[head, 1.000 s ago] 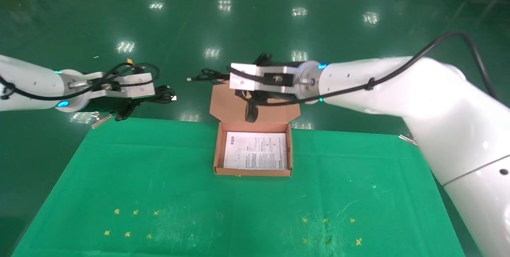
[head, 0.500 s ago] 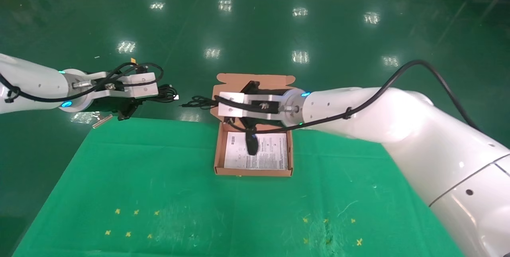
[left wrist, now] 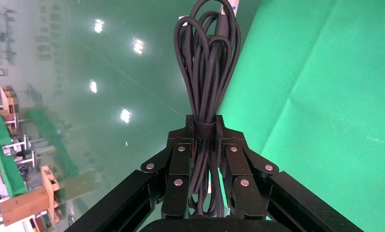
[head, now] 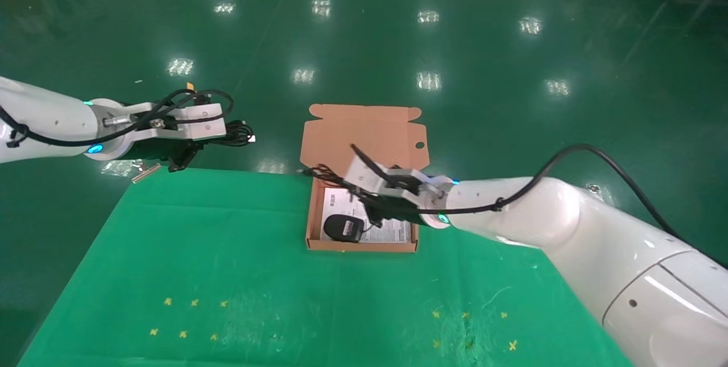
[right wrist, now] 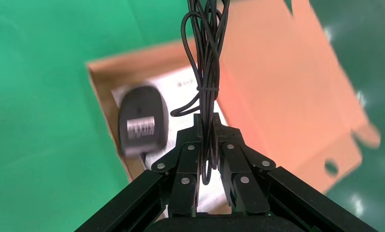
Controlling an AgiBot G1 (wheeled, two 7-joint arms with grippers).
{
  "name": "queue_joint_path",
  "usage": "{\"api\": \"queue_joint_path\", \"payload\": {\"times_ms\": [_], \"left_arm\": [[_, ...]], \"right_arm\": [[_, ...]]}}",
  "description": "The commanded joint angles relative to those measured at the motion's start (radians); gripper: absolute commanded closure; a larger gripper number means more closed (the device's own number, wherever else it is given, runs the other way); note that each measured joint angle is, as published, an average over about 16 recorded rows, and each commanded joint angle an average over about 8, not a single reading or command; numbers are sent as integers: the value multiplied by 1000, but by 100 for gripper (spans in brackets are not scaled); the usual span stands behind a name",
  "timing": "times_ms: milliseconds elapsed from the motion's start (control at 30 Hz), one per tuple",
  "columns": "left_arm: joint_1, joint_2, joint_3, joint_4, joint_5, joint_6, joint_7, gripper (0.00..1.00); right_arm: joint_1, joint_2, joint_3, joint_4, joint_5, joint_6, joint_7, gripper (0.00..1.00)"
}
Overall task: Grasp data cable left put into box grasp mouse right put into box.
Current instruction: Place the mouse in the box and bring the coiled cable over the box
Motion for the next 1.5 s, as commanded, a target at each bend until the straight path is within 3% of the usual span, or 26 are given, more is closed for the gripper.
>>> {"api": "queue_joint_path", "payload": {"times_ms": [33, 200, 233, 567, 733, 1100, 1300, 1500], "left_arm": [[0, 0, 0, 0, 0, 0, 0, 100], [0, 0, 0, -1, 1, 1, 0, 100], [0, 0, 0, -1, 1, 1, 0, 100], [8, 9, 1, 1, -6, -6, 3, 100], [48, 49, 5, 26, -36, -66, 40, 100], [143, 226, 3, 265, -158, -342, 245, 100], [167, 324, 13, 399, -262, -451, 402, 100], [197, 346, 66, 396, -408, -506, 531, 100]], "right_arm": [[-7, 0, -19, -32, 26, 12, 41, 68], [-5, 0, -58, -49, 37, 17, 60, 5], [-5, 0, -62, -51, 38, 17, 61, 0], [-5, 20, -57, -20, 36, 14, 60, 0], [3, 59, -60, 17, 36, 26, 67, 0], [38, 305, -45, 211, 3, 48, 104, 0], [43, 419, -58, 339, -53, 48, 186, 0], [45, 495, -71, 442, -122, 54, 289, 0]]}}
